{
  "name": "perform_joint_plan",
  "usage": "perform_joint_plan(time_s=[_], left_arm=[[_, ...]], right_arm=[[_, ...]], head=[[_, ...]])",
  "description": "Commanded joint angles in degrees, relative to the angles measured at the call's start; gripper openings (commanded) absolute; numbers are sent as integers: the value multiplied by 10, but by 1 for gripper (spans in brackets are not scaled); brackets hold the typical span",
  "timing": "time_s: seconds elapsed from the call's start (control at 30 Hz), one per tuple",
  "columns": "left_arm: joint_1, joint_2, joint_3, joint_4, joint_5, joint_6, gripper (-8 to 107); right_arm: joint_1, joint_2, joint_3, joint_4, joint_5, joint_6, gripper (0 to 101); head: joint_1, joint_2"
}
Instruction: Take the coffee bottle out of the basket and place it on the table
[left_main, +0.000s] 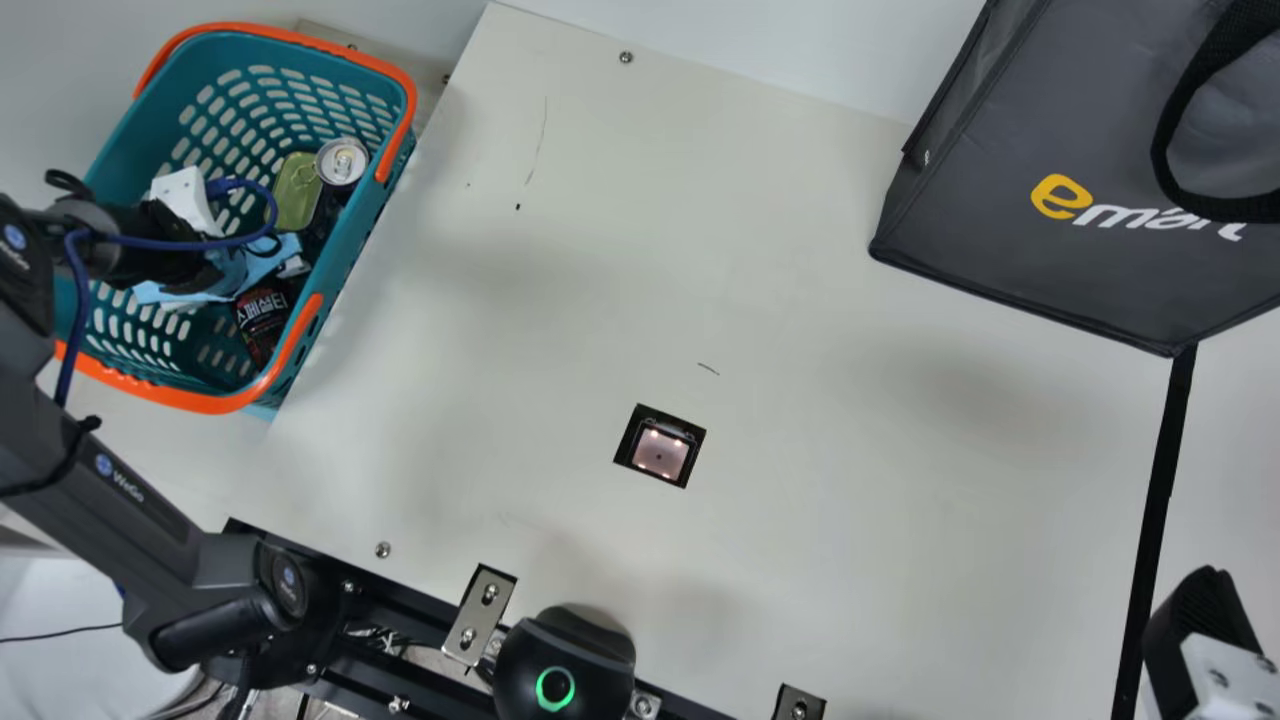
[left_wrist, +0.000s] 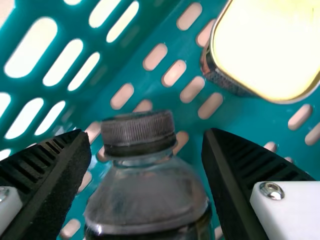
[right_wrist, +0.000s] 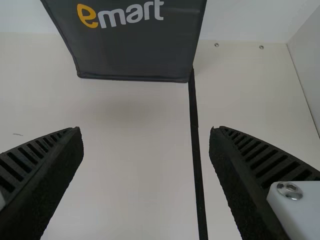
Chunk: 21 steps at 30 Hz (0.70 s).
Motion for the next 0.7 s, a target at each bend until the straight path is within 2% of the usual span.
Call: perform_joint_plan(time_s=[0.0,0.33,0.67], left_arm=[[-2,2,-3,-1,-2,-3,77],[-14,-3,-7,-16,4,-13,10],[-20,-42,2,-51,27,16,10]], right_arm=[[0,0,0,0,0,0,91],[0,0,0,0,0,0,91],[0,0,0,0,0,0,91]], head=[[-15,2],[-15,2],[-15,2]])
